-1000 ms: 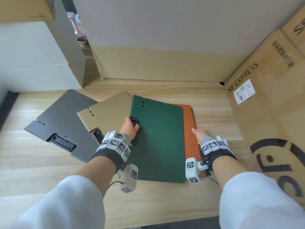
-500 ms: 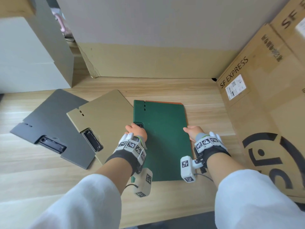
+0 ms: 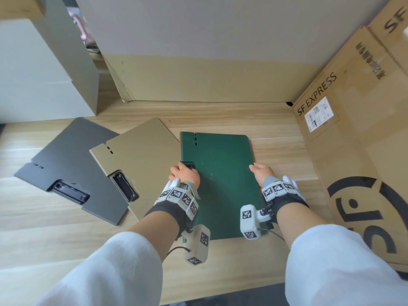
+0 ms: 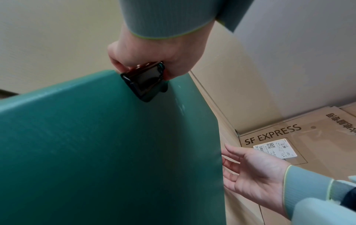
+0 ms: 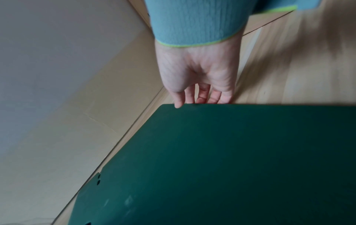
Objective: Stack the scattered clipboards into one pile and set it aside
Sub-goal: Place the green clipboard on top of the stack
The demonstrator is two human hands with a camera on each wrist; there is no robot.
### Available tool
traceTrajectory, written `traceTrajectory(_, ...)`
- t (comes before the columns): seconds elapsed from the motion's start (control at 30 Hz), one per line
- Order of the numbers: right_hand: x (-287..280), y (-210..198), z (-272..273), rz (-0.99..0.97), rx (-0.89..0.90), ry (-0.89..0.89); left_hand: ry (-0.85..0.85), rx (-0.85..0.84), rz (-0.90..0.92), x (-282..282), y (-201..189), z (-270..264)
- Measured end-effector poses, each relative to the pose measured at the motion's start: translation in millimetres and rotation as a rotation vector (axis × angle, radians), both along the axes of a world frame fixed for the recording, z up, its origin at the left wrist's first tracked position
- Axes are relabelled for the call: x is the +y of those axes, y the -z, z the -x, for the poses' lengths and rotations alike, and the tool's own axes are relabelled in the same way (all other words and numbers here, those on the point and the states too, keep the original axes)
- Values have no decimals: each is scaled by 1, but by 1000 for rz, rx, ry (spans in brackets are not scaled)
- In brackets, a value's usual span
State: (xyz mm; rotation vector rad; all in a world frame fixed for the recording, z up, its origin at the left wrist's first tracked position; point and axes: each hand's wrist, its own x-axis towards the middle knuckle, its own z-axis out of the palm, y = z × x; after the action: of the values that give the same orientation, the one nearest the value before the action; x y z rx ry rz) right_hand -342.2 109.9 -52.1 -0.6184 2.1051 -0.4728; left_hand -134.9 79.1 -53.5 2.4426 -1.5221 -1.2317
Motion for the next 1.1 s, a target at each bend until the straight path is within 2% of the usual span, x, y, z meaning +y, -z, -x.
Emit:
traceTrajectory(0.23,-5,-2,0,-65,72,31,55,38,-25,-7,1,-6)
traceTrajectory(0.37,-10,-2,1,-135,81,67,26,97,-34,-10,1,-8)
traceTrajectory(0.6,-15,-4,-4,-227,123,42,75,171,-62,-21,-5,-24)
traceTrajectory(0.67,-15,-6,-6,-245,138,23,43,91,-11,-29,-8,-46)
traceTrajectory(0.73,-15,-5,-7,-262,154,-21,-76,-96,24,-33,-9,-73)
traceTrajectory(0.8,-15,-3,-6,-291,182,-60,-215,-190,37,-38,-9,-105)
traceTrajectory(0.83,-15,-2,-5,-301,195,-72,-228,-250,2,-38,-9,-120)
traceTrajectory(0.87,-16,-1,-5,-306,204,-78,-230,-255,-25,-36,-8,-136)
traceTrajectory(1.0,-17,0,-6,-305,227,-95,14,-164,-36,-17,-3,-165)
traceTrajectory(1.03,-17,0,-6,-304,232,-98,11,-133,-36,-15,1,-170)
traceTrajectory(1.07,-17,1,-6,-304,236,-103,-121,-68,-22,-15,0,-172)
traceTrajectory(1.1,-16,2,-6,-301,239,-106,-160,-108,2,-18,-1,-172)
